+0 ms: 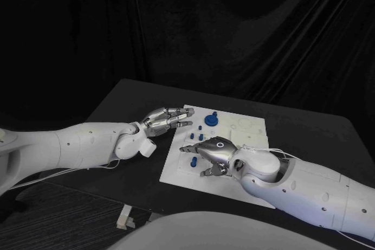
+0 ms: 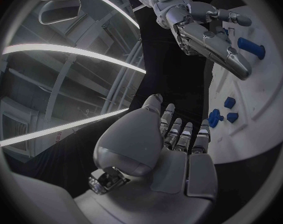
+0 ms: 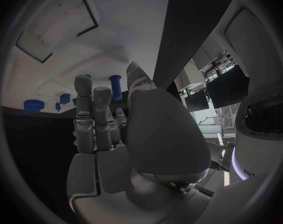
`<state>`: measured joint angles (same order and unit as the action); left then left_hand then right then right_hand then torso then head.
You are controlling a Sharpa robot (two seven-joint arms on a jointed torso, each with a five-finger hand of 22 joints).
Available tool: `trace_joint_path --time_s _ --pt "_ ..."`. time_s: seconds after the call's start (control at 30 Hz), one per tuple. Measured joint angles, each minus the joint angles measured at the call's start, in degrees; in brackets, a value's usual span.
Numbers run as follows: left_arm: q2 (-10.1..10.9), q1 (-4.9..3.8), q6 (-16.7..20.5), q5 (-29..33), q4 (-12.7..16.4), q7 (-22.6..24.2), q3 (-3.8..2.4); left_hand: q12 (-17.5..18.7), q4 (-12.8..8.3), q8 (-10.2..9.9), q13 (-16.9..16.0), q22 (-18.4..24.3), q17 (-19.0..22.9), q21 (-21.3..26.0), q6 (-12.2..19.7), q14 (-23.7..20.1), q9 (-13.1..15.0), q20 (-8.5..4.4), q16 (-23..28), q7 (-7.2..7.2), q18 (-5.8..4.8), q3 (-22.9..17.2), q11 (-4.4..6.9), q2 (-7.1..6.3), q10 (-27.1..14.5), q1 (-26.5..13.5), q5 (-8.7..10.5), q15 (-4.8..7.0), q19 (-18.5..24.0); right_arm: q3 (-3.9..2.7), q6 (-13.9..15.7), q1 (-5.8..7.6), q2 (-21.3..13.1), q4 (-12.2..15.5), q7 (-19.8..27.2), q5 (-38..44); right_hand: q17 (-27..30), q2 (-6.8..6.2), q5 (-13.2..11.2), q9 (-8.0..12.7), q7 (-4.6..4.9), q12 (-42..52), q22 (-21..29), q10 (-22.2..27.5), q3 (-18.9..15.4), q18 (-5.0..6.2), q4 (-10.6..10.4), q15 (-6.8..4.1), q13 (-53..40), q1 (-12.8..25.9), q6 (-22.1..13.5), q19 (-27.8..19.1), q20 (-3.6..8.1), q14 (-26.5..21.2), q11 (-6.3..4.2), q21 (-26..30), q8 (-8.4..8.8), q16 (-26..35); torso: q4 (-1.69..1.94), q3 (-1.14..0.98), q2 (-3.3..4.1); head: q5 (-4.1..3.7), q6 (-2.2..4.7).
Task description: Assemble the parts on the task board
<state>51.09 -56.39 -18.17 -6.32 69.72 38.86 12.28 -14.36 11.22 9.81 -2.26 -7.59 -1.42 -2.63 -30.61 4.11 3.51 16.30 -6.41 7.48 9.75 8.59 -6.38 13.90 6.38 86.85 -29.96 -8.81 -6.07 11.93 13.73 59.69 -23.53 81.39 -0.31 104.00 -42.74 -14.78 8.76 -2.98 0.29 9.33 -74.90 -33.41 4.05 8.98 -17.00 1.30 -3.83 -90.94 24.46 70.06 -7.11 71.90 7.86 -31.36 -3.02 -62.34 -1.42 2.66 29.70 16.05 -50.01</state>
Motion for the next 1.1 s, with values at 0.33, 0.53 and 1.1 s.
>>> trace_joint_path --time_s 0.33,0.53,1.1 --pt "0.2 0.02 0.0 0.0 0.0 0.0 0.0 0.0 0.0 0.0 0.0 0.1 0.0 0.0 0.0 0.0 0.0 0.0 0.0 0.0 -0.01 0.0 0.04 0.0 0.0 0.0 0.39 0.0 0.0 -0.06 10.5 8.44 -12.3 9.4 1.5 -2.4 -0.9 1.72 -1.0 -1.1 2.38 5.0 0.0 -1.5 2.0 -0.01 0.1 -0.57 -1.0 2.5 9.4 0.4 0.48 -0.2 -1.31 -0.3 -2.44 -0.7 -0.01 -0.01 0.0 -1.63 0.0" --pt "0.3 0.04 0.1 0.0 0.1 0.0 0.0 0.0 0.0 0.0 0.0 0.1 0.0 0.0 0.0 0.0 0.0 0.0 0.0 0.0 0.0 0.0 0.04 0.0 0.0 0.0 0.39 0.0 0.0 -0.1 15.1 13.1 -20.9 13.6 3.0 -11.7 -3.4 8.0 3.5 -3.1 5.95 17.7 0.0 -13.4 6.0 -0.01 3.2 -1.14 -4.9 0.2 22.9 3.0 0.97 1.5 -2.06 -4.1 -6.88 -2.9 -0.01 -0.01 0.01 -3.06 0.0" --pt "0.6 0.06 0.2 0.0 0.9 0.0 0.0 0.0 0.0 0.0 0.0 0.1 0.0 0.0 0.0 0.0 0.0 0.0 0.0 0.0 -0.01 0.0 0.04 0.0 0.0 0.0 0.39 0.0 0.0 0.04 -1.0 11.44 -27.5 12.1 -10.2 -27.9 -30.6 10.7 1.3 -7.9 3.61 77.2 0.0 -49.6 0.1 -2.35 0.3 -4.85 -70.2 26.5 36.4 11.8 4.44 11.9 -8.09 -24.6 -13.17 -19.2 -0.02 -0.01 -0.01 -9.31 -0.01"
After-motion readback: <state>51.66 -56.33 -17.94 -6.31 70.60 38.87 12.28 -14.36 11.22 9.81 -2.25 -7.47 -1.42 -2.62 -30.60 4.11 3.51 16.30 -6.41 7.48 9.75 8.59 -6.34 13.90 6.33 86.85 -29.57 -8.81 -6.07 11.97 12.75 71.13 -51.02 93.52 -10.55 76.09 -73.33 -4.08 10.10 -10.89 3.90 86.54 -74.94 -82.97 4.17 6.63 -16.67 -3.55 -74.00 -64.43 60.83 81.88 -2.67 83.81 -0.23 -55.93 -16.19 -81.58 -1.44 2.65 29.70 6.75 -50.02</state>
